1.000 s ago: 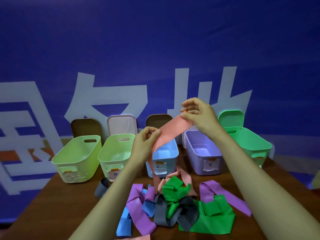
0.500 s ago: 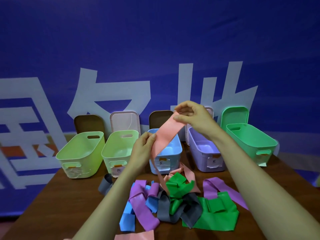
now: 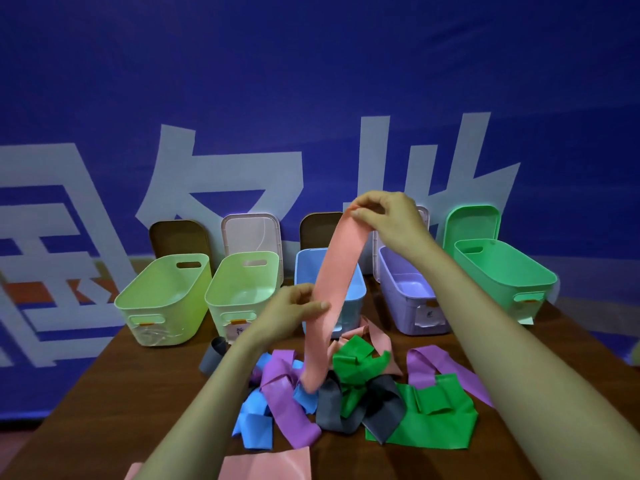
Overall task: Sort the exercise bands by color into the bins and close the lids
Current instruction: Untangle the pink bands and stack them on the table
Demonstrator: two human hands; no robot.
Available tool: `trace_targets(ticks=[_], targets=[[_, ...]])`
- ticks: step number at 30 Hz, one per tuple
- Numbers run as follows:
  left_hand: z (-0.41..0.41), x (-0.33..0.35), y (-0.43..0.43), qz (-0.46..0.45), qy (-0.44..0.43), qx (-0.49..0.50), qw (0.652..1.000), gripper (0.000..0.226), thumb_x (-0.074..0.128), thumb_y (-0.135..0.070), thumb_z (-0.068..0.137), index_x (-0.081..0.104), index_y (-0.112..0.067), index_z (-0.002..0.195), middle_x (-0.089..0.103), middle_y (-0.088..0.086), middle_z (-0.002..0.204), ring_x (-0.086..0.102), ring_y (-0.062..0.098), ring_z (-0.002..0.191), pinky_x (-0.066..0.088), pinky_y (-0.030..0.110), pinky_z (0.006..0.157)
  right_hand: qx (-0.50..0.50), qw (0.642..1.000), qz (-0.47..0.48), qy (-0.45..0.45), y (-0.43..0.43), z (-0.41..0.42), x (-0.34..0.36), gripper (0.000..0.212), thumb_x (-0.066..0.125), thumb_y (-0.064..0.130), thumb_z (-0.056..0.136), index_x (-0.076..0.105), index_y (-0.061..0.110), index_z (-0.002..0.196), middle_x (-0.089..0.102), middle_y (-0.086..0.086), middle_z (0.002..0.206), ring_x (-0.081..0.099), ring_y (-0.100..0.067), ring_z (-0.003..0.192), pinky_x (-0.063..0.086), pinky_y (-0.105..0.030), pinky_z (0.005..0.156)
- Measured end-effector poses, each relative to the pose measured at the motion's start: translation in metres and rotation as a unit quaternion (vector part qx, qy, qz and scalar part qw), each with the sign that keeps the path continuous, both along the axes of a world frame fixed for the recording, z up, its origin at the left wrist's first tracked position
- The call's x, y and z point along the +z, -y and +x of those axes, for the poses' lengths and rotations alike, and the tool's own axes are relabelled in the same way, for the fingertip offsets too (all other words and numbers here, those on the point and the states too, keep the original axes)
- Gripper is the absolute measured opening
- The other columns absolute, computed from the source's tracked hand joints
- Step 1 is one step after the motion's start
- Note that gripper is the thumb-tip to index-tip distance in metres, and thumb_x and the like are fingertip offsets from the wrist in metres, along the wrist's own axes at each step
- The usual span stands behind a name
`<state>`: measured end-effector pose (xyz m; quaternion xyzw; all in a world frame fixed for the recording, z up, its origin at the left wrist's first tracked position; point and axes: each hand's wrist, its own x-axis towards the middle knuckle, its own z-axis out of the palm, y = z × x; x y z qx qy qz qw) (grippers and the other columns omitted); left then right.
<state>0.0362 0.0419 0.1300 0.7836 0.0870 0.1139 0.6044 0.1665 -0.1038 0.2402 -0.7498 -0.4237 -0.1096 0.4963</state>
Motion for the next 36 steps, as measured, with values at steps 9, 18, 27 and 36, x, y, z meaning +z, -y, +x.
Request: trace_targets(ticks=[9, 18, 27, 36], targets=[[0.010, 0.032, 0.023, 0.060, 0.170, 0.126, 0.975, 0.020, 0.059, -0.023, 0.091, 0.068, -0.019, 0.109, 0.070, -0.008, 0.104, 0.062, -0.001, 0.096, 0.047, 0.013, 0.085, 0.129, 0.982, -0.128, 0.044, 0.005, -0.007, -0.001, 0.014, 0.059, 0.017, 0.091, 0.071, 0.020, 0.096, 0.060, 0.003, 0.103, 0.056, -0.007, 0.095, 0.045, -0.014, 0.082], [0.013, 0.044, 0.036, 0.014, 0.201, 0.170, 0.965, 0.016, 0.058, -0.017, 0.092, 0.071, -0.010, 0.096, 0.073, 0.002, 0.087, 0.070, 0.013, 0.080, 0.057, 0.027, 0.076, 0.104, 0.989, -0.096, 0.028, 0.004, -0.013, -0.013, 0.014, 0.059, 0.018, 0.090, 0.067, 0.024, 0.099, 0.054, 0.005, 0.107, 0.054, -0.004, 0.096, 0.044, -0.012, 0.082], [0.007, 0.035, 0.034, 0.075, 0.200, 0.243, 0.946, 0.004, 0.068, -0.020, 0.084, 0.072, -0.021, 0.085, 0.071, -0.005, 0.077, 0.068, 0.014, 0.075, 0.059, 0.038, 0.073, 0.044, 0.998, 0.003, -0.039, -0.008, -0.023, -0.046, 0.013, 0.064, 0.024, 0.086, 0.059, 0.012, 0.086, 0.064, 0.001, 0.094, 0.060, -0.009, 0.083, 0.050, -0.019, 0.073], [0.004, 0.039, 0.040, 0.095, 0.206, 0.264, 0.937, 0.010, 0.071, -0.023, 0.081, 0.070, -0.013, 0.078, 0.069, -0.001, 0.069, 0.067, 0.014, 0.067, 0.059, 0.035, 0.066, 0.116, 0.987, 0.026, -0.112, -0.004, -0.032, -0.054, 0.012, 0.056, 0.021, 0.093, 0.066, 0.014, 0.096, 0.067, 0.001, 0.088, 0.064, -0.012, 0.087, 0.055, -0.017, 0.070]])
